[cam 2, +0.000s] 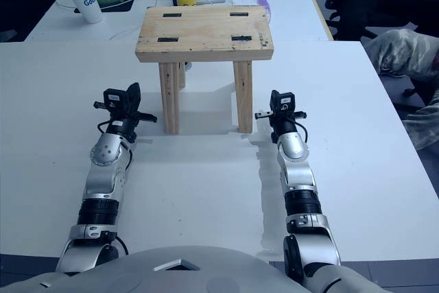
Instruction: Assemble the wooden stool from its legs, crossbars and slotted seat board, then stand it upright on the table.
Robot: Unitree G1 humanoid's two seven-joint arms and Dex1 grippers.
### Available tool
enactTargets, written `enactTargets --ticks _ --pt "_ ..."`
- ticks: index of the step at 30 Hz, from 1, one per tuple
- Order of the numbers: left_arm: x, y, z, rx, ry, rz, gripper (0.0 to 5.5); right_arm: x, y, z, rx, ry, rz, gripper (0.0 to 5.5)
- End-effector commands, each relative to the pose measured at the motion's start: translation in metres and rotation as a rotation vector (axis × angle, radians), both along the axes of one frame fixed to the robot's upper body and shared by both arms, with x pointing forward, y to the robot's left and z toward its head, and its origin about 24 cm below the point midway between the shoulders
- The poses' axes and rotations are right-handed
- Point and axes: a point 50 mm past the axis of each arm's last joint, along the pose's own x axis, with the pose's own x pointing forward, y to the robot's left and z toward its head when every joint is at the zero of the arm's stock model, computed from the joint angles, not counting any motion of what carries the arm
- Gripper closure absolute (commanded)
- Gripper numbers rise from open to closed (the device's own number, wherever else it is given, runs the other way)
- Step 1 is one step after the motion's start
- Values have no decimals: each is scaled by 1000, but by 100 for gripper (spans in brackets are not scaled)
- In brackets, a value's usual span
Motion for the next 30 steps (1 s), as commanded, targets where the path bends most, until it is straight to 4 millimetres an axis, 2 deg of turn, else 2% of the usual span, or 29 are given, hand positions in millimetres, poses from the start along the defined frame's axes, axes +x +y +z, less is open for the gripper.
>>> enactTargets --ticks 1,7,18,30 --pt "5 -3 4 3 -17 -7 550 6 0 6 -19 -23 5 548" --pt "0 -6 -3 -12 -3 2 550 4 -3 4 -28 -14 4 548" --pt "-1 -13 -4 -32 4 -9 550 0 -4 0 -13 -5 -24 548" --pt "-3 -13 -4 -52 12 -1 550 5 -1 7 9 -22 -19 548"
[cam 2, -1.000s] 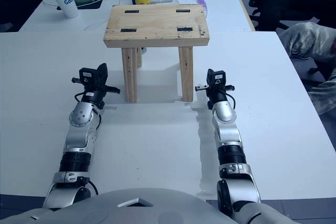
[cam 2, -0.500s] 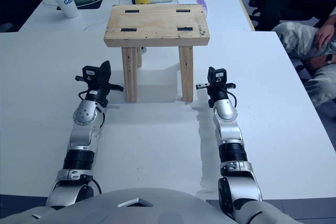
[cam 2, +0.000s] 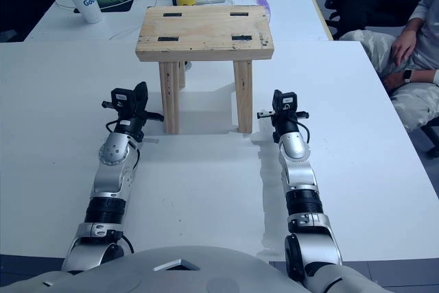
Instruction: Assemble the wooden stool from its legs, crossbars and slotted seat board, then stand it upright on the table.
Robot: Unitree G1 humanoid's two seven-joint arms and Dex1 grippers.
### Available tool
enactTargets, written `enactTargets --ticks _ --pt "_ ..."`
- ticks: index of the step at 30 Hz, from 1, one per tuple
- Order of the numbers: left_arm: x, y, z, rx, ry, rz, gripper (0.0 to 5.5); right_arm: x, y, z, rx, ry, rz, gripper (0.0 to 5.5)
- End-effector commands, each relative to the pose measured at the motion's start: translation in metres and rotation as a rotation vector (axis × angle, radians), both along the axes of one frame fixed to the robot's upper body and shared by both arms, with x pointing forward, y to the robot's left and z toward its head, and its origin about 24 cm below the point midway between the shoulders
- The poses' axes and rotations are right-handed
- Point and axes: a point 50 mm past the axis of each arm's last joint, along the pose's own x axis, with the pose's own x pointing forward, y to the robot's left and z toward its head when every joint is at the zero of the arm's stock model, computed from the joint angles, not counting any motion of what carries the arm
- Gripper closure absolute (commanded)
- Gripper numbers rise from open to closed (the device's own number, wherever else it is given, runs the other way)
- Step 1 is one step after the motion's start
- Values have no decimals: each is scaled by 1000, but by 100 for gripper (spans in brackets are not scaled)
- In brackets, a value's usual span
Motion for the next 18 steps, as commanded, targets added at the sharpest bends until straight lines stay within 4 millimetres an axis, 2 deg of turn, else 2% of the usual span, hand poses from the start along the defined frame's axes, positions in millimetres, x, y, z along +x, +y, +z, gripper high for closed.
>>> enactTargets --ticks 1,11,18 --pt "-2 1 1 -9 3 11 550 4 2 6 11 -15 3 548" --pt "-5 -2 0 -3 6 18 550 -1 9 3 7 -6 50 548" --pt "-11 -4 -1 -16 8 27 550 -2 5 2 15 11 47 548"
